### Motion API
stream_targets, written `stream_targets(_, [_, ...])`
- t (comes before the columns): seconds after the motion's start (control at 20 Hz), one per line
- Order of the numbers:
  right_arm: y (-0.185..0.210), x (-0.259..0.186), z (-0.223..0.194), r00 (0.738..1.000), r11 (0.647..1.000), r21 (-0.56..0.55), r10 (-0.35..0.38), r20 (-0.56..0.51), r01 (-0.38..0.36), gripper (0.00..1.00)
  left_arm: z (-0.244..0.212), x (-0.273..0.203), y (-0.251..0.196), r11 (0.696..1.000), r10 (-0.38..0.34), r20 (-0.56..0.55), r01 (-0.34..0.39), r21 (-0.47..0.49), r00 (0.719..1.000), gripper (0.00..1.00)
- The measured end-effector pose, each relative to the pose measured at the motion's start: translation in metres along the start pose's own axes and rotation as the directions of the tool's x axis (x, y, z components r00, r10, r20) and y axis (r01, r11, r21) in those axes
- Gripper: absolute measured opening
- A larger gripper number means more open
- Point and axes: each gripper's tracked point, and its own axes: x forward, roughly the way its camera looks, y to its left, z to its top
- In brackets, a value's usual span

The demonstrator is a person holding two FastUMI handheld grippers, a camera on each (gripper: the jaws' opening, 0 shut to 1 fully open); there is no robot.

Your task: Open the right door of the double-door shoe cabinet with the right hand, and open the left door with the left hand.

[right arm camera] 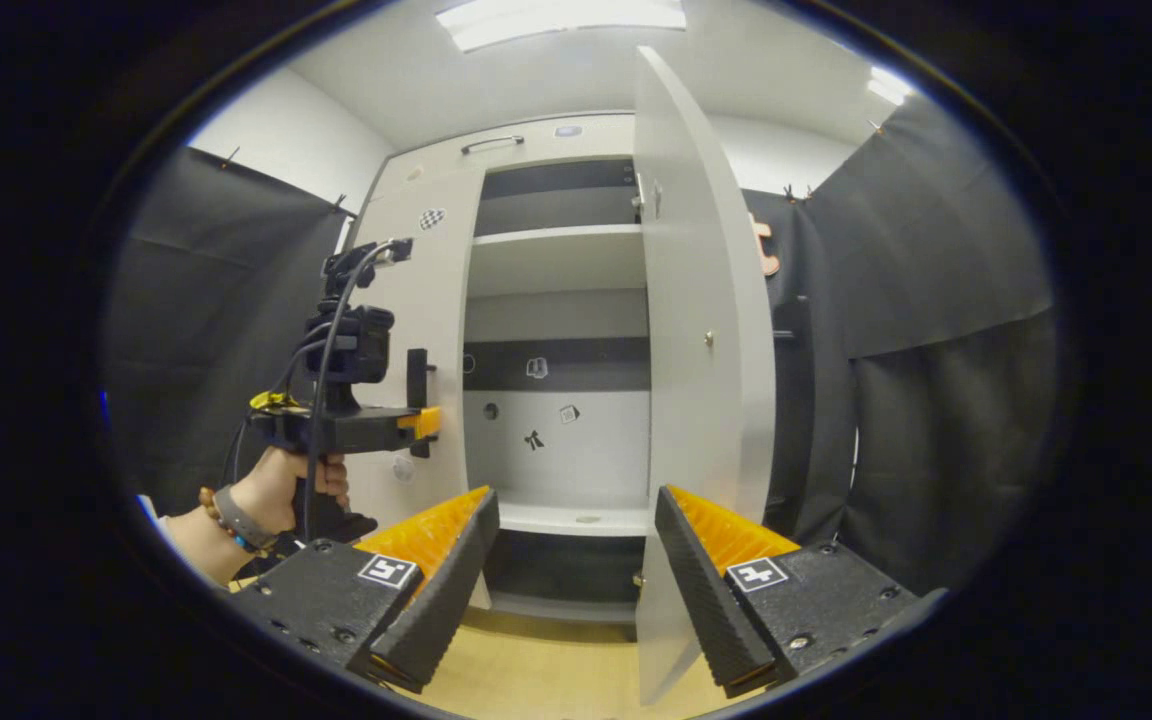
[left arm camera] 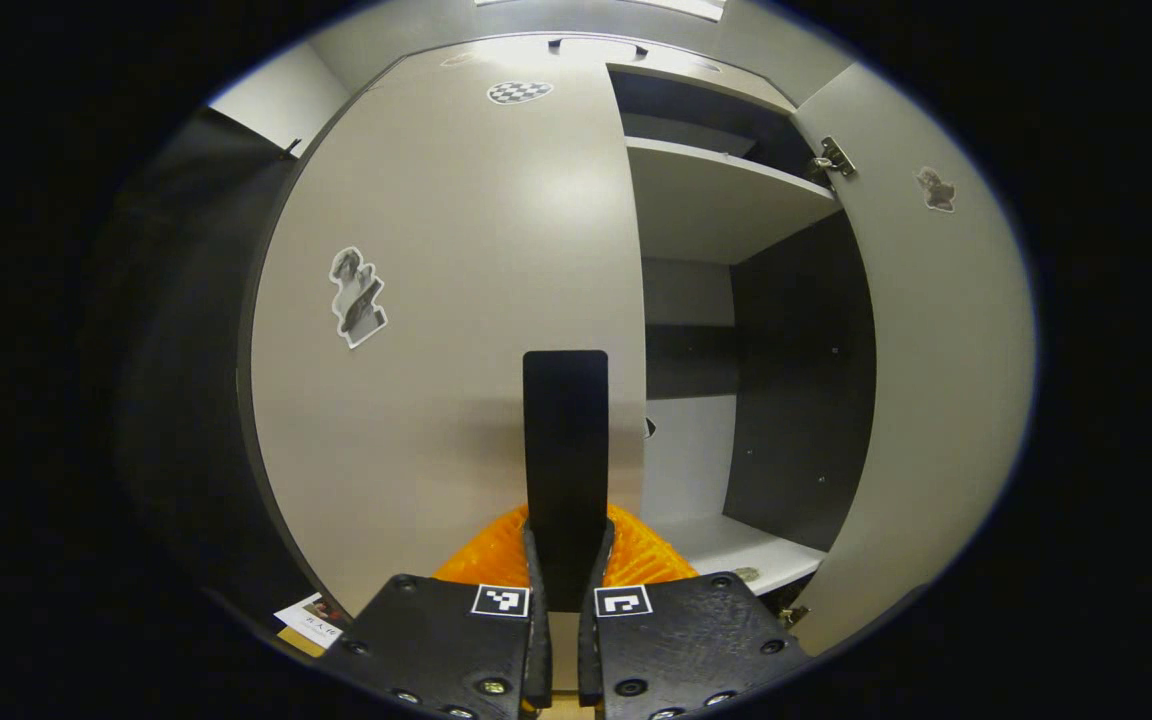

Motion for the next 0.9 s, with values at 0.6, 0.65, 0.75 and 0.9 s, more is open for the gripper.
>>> stream_targets(0.6, [0.001,-0.004,-0.006,1.0,0.999,0.036,-0.027,0.003,0.027,0.98,0.003,-0.081,0.022,0.999,-0.039,0.007,0.039,-0.021,0.999,0.09])
stream_targets(0.65, [0.002,-0.003,-0.007,1.0,0.999,0.036,-0.024,0.001,0.024,0.98,0.003,-0.089,0.027,0.999,-0.037,0.011,0.037,-0.016,0.999,0.09])
stream_targets(0.75, [0.004,-0.002,-0.007,1.0,0.999,0.032,-0.023,0.002,0.023,0.98,0.004,-0.102,0.038,0.999,-0.036,0.018,0.036,-0.017,0.999,0.09])
stream_targets(0.9, [0.007,0.001,-0.007,1.0,0.999,0.031,-0.024,0.006,0.023,0.98,0.005,-0.128,0.06,0.999,-0.02,0.028,0.021,-0.041,0.999,0.09])
